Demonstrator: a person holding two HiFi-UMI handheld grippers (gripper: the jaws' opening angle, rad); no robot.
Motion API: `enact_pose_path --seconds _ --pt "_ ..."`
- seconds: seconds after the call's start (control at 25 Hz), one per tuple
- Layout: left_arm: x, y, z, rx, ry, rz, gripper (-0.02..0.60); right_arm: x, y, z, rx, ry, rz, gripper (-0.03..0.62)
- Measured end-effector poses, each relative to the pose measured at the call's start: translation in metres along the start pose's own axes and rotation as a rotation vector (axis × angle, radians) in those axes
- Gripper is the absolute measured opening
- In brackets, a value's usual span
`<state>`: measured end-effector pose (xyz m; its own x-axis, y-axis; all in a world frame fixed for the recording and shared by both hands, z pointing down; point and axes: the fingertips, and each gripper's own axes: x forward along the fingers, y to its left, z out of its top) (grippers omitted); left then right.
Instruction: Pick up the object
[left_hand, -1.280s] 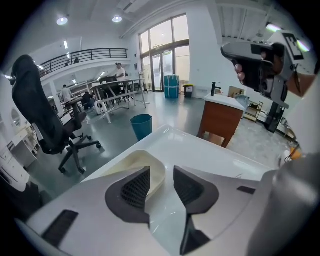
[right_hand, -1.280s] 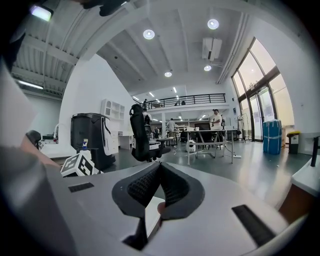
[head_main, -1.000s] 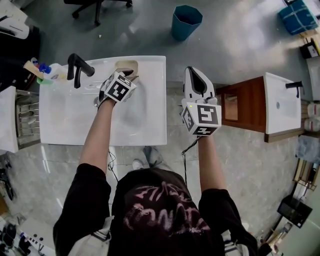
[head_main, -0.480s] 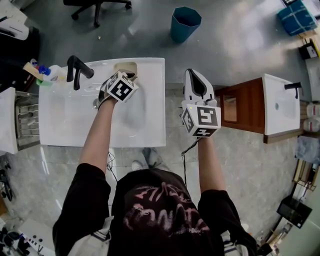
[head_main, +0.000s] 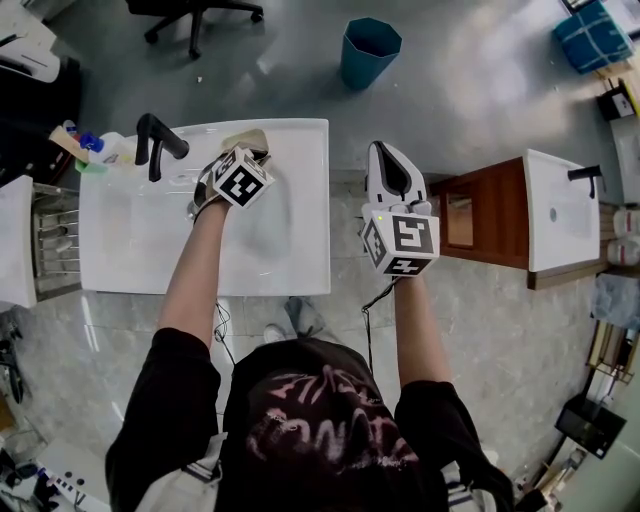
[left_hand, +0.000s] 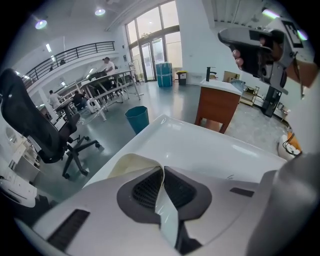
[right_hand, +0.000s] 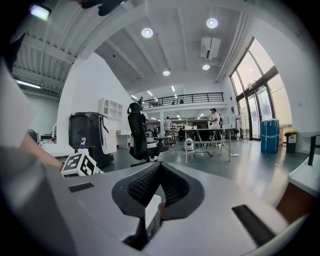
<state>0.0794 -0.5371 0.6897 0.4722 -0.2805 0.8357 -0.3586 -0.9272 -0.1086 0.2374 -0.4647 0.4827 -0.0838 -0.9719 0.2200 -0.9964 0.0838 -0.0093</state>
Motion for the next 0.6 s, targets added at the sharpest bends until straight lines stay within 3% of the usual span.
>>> enact_pose_path --seconds 0.6 --pt "-0.066 -0.002 0.028 -0.053 -0.164 0.096 0.032 -0.007 0.027 0.017 0.025 -0.039 0.050 0.015"
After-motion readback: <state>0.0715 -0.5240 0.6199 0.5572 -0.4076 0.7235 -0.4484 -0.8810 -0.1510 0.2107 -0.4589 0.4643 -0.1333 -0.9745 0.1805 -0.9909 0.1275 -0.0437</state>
